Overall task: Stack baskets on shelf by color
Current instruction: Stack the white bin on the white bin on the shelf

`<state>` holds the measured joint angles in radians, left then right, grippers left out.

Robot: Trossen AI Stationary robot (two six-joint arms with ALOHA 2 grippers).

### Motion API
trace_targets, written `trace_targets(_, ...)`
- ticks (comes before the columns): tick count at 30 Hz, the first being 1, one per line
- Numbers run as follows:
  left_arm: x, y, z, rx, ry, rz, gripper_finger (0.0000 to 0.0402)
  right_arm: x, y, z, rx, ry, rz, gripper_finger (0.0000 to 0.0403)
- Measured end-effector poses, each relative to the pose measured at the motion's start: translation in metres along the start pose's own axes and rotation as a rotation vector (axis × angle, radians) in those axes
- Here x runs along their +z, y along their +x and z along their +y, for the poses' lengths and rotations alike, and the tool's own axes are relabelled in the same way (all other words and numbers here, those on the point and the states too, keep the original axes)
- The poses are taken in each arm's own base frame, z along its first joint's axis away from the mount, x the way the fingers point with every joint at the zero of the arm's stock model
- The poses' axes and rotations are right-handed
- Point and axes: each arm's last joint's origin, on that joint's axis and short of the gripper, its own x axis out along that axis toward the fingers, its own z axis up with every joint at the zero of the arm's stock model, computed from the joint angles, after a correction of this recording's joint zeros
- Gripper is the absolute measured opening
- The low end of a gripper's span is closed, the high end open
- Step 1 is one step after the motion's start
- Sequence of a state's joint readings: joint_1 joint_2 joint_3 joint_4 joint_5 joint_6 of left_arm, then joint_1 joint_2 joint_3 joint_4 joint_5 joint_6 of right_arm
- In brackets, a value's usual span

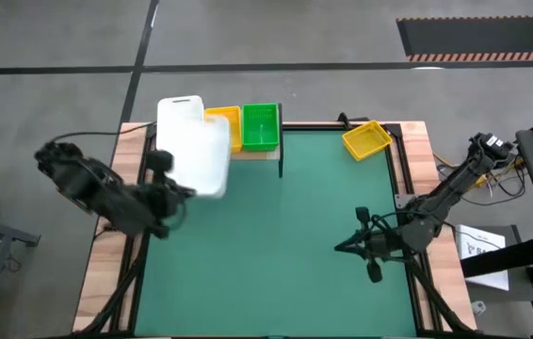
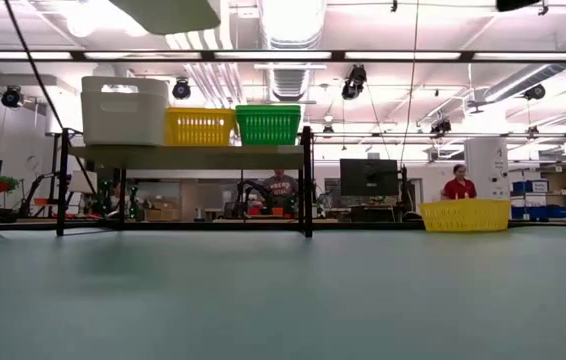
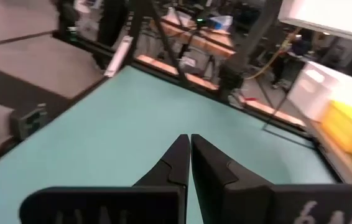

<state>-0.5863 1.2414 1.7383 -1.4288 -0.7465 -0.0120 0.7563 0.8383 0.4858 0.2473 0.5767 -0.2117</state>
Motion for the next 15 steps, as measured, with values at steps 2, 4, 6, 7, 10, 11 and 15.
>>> trace_targets(2, -0.013, -0.009, 0.013, 0.031, -0.011, -0.016, 0.0, 0.0, 0.003, -0.006, -0.035, 0.004, -0.001, 0.0009)
trace_targets(4, -0.028, -0.015, 0.023, 0.052, -0.031, -0.023, 0.0, -0.001, 0.006, -0.013, -0.064, 0.015, 0.001, 0.0009)
trace_targets(6, -0.043, -0.02, 0.033, 0.074, -0.059, -0.023, 0.0, -0.002, 0.008, -0.018, -0.07, 0.021, 0.006, 0.0009)
trace_targets(7, -0.05, -0.022, 0.037, 0.085, -0.074, -0.023, 0.0, -0.002, 0.01, -0.02, -0.063, 0.024, 0.004, 0.0009)
trace_targets(10, -0.072, -0.027, 0.045, 0.119, -0.1, -0.015, 0.0, -0.003, 0.012, -0.026, -0.051, 0.033, 0.001, 0.0009)
trace_targets(11, -0.077, -0.028, 0.046, 0.129, -0.107, -0.011, 0.0, -0.004, 0.013, -0.028, -0.058, 0.035, 0.003, 0.0009)
trace_targets(15, -0.092, -0.023, 0.043, 0.149, -0.115, 0.018, 0.0, -0.005, 0.015, -0.034, -0.087, 0.055, 0.011, 0.0009)
